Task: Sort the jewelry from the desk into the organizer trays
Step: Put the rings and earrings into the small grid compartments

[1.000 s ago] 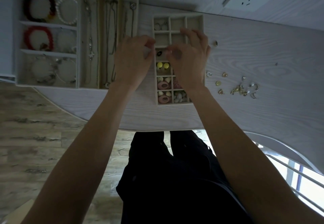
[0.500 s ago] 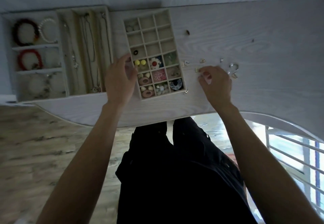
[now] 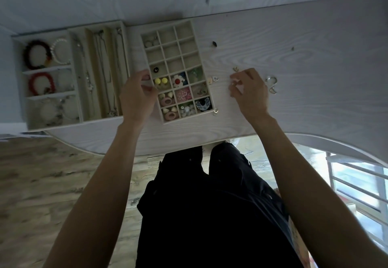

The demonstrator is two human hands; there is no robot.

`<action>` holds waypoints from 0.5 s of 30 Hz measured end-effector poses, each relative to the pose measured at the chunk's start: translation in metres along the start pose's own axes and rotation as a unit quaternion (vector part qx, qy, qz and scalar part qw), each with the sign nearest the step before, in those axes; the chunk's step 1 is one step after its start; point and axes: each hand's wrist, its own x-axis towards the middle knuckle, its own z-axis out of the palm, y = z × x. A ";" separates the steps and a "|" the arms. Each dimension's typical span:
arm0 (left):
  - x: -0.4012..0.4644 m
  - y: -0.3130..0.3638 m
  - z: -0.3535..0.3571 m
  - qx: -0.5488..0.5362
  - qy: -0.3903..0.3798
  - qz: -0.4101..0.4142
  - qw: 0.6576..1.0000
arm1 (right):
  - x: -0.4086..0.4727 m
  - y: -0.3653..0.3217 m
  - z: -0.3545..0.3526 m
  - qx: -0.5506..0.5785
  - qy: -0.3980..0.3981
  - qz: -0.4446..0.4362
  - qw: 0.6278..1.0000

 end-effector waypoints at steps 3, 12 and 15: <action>0.000 0.002 0.000 -0.001 -0.007 0.001 1.000 | -0.013 0.005 -0.002 0.016 0.017 0.015 1.000; -0.001 0.005 0.002 0.001 -0.018 0.010 1.000 | 0.001 -0.003 0.007 -0.096 0.035 0.023 0.994; 0.000 0.001 0.003 -0.016 -0.022 0.010 1.000 | 0.006 -0.004 0.005 -0.112 0.017 0.010 0.994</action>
